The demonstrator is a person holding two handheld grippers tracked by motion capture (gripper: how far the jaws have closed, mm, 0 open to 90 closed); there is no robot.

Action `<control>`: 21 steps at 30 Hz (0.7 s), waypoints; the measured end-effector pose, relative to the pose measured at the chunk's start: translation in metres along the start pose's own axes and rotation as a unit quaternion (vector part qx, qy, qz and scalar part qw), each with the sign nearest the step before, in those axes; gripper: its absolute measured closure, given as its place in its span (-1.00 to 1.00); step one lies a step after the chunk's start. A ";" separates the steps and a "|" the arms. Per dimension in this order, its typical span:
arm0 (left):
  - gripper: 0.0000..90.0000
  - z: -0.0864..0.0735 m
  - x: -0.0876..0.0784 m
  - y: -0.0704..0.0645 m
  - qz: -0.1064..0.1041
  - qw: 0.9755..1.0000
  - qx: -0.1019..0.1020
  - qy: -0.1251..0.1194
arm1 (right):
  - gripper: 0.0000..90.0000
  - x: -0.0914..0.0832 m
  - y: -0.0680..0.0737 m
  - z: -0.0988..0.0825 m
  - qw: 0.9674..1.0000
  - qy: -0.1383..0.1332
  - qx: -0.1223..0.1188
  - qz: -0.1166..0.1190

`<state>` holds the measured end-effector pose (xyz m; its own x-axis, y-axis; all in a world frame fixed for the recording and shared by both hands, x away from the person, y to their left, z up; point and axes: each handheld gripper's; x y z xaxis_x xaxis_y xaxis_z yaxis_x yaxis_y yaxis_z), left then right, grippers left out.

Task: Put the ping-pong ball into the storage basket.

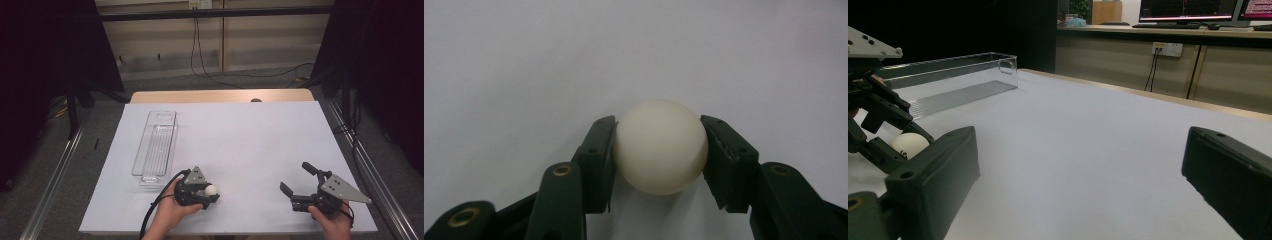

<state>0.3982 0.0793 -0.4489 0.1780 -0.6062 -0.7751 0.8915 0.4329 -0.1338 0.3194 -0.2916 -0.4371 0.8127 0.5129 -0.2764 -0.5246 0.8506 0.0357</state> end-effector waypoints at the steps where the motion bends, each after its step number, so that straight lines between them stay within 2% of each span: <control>1: 0.13 0.000 0.000 0.000 -0.002 1.000 -0.001 0.001 | -0.97 0.000 0.000 0.000 1.000 0.000 0.000 0.000; 8: 0.13 0.000 -0.004 0.002 0.004 1.000 -0.009 0.007 | -0.97 0.000 0.000 0.000 1.000 -0.002 0.001 0.000; 9: 0.13 0.000 -0.004 0.001 0.018 1.000 -0.011 0.004 | -0.97 0.000 0.000 0.000 1.000 -0.002 0.001 0.000; 11: 0.13 0.000 -0.005 0.001 0.017 1.000 -0.014 0.005 | -0.97 0.000 0.000 0.000 1.000 -0.001 0.000 0.000; 12: 0.13 0.000 -0.005 0.002 0.003 1.000 -0.013 0.004 | -0.97 0.000 0.000 0.000 1.000 -0.001 0.000 0.000; 21: 0.13 0.001 -0.009 0.004 -0.003 1.000 -0.027 -0.004 | -0.97 0.000 0.000 0.000 1.000 -0.001 0.000 0.001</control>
<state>0.4001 0.0860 -0.4421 0.1770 -0.6142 -0.7690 0.8689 0.4645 -0.1709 0.3196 -0.2915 -0.4370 0.8121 0.5148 -0.2749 -0.5265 0.8495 0.0355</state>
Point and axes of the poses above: each handheld gripper's, and its own axes: x roughly forward along the jaws, z roughly out of its top, y roughly to its left, and after that the axes turned 8 degrees about y, right-handed
